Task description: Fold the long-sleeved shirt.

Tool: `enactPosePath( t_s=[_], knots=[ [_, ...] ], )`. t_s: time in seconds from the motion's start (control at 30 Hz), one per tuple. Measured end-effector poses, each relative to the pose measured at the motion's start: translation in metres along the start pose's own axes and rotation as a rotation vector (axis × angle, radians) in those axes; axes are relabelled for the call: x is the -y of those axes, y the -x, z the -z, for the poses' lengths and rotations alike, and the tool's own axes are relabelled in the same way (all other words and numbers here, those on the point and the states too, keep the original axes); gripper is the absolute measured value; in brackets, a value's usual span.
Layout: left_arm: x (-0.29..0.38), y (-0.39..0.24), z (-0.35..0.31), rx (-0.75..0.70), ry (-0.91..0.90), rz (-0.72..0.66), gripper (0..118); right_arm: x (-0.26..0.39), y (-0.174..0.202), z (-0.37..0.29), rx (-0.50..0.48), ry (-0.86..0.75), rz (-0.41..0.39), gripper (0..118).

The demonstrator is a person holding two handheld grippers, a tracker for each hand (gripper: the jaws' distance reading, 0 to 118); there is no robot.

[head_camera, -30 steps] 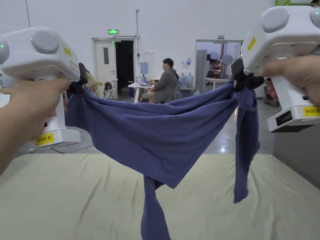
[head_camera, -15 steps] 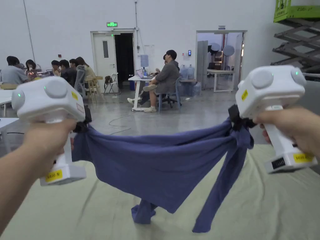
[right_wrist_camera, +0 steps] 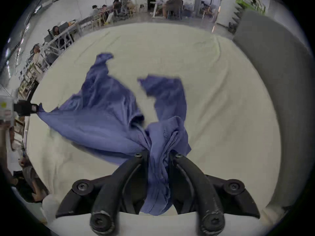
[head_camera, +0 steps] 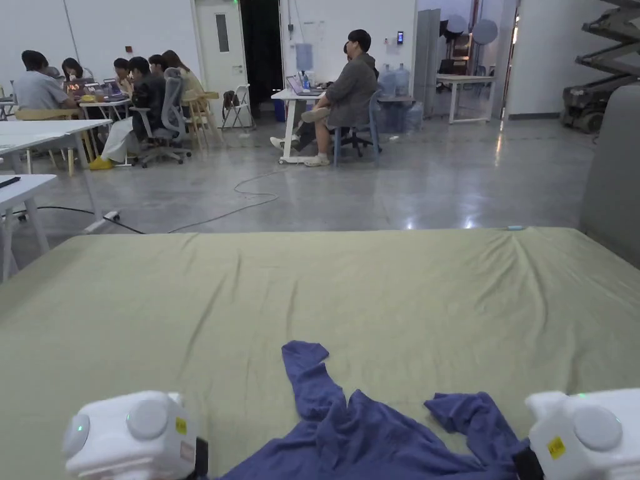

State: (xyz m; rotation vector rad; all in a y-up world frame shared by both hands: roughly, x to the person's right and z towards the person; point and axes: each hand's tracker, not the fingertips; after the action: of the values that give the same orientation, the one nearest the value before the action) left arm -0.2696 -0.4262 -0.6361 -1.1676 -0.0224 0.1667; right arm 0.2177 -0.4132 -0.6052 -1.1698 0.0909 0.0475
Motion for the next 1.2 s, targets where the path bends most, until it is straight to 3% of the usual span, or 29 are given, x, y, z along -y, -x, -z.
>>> enactPosePath(
  t_s=[0.27,0.53,0.63,0.7,0.73,0.77,0.8,0.83,0.87,0.9,1.0,1.1,1.13,1.17,1.2],
  knots=[
    [0.1,0.034,-0.023,0.057,0.042,-0.011,0,0.119,0.014,-0.016,-0.034,0.024,-0.04,18],
    [0.146,0.05,0.009,0.03,0.124,-0.041,0,0.161,0.014,0.027,0.016,0.114,-0.042,19],
    [0.152,0.054,0.017,0.013,0.108,-0.065,0,0.158,0.007,0.024,-0.032,0.091,0.042,30],
    [0.156,0.054,0.014,0.024,0.086,-0.101,0,0.157,0.001,0.019,-0.061,0.084,0.085,53],
    [0.154,0.056,0.011,0.036,0.084,-0.12,16,0.155,-0.002,0.016,-0.063,0.085,0.091,70],
    [0.153,0.059,0.006,0.064,0.083,-0.142,59,0.154,-0.002,0.007,-0.046,0.086,0.082,83],
    [0.155,0.057,-0.007,0.087,0.06,-0.175,75,0.153,-0.004,-0.005,-0.003,0.037,0.059,83],
    [0.156,0.057,-0.022,0.135,0.028,-0.198,75,0.152,-0.005,-0.024,0.019,-0.044,0.044,84],
    [0.157,0.056,-0.038,0.18,-0.011,-0.192,111,0.151,-0.005,-0.046,0.02,-0.119,0.033,84],
    [0.164,0.053,-0.058,0.224,-0.056,-0.2,118,0.149,-0.006,-0.064,-0.004,-0.159,0.015,84],
    [0.178,0.042,-0.098,0.289,-0.152,-0.179,116,0.16,0.002,-0.114,-0.022,-0.224,0.024,84],
    [0.207,0.023,-0.108,0.232,-0.084,-0.114,111,0.187,0.016,-0.138,-0.039,-0.252,0.036,83],
    [0.217,0.017,-0.108,0.199,-0.078,-0.085,91,0.196,0.021,-0.139,-0.04,-0.248,0.039,76],
    [0.226,0.009,-0.105,0.184,-0.065,-0.051,36,0.206,0.025,-0.135,-0.03,-0.242,0.046,41],
    [0.234,0.002,-0.101,0.163,-0.045,-0.029,0,0.214,0.03,-0.132,-0.018,-0.231,0.047,3]
  ],
)
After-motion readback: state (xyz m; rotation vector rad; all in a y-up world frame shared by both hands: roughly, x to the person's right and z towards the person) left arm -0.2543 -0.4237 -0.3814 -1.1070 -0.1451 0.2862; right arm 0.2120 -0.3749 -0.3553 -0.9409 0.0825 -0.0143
